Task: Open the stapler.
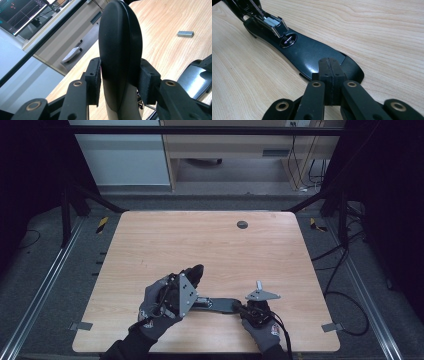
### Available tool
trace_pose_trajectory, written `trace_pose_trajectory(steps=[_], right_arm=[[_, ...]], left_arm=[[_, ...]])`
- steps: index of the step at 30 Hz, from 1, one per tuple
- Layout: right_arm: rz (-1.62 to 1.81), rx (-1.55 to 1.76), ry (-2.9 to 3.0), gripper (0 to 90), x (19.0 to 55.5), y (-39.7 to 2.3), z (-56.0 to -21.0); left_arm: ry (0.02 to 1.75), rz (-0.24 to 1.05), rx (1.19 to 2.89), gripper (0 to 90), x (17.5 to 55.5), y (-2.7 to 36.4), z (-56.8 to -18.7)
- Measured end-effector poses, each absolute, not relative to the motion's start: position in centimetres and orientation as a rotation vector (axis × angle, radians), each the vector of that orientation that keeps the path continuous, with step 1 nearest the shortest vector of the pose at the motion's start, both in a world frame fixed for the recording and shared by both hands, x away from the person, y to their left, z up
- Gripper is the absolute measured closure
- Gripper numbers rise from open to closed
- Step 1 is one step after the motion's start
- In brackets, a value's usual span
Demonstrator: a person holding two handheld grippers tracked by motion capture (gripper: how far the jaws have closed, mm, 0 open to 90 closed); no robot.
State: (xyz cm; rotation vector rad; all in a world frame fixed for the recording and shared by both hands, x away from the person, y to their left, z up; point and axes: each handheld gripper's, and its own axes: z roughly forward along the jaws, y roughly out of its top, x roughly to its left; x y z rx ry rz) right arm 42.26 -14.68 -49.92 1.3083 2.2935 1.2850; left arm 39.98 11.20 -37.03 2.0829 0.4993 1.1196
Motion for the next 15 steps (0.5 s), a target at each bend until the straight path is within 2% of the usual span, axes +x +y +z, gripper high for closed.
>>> trace_pose_trajectory(steps=[15], right_arm=[[1.284,1.307,2.296,90.0,42.2,-14.6,-49.9]], left_arm=[[0.540,1.092,2.044,58.0,39.8,12.9,-36.6]])
